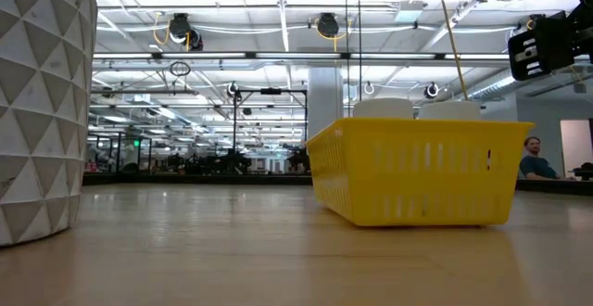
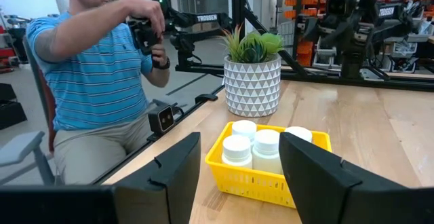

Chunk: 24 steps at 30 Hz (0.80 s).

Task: Pick and place pill bottles into a basket
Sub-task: Return to Home Position

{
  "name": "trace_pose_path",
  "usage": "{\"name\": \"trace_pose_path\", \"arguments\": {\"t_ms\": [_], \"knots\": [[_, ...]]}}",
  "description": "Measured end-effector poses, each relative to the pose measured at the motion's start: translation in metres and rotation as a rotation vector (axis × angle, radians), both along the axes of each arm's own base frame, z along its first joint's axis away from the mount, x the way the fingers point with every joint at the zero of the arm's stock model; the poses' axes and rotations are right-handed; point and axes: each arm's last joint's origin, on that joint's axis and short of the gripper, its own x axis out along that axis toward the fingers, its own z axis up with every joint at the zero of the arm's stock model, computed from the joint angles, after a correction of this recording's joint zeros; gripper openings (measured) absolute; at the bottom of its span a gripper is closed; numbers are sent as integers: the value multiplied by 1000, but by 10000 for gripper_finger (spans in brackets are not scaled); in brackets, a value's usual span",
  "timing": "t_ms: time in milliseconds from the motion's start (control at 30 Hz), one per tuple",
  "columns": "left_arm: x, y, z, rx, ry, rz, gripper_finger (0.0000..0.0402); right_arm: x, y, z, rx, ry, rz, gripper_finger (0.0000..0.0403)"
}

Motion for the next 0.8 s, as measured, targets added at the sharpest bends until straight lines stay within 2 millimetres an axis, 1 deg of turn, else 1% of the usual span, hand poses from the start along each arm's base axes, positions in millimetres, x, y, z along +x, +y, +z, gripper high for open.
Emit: {"name": "trace_pose_path", "arguments": {"t_ms": [233,367,800], "knots": [[-4,3,6,-26,-75,0,214,0,0,0,0,0,0,194],[-4,4,6,-21,-77,27,214,0,0,0,0,0,0,194],[-4,4,6,-14,-76,30,214,0,0,0,0,-1,0,194]]}}
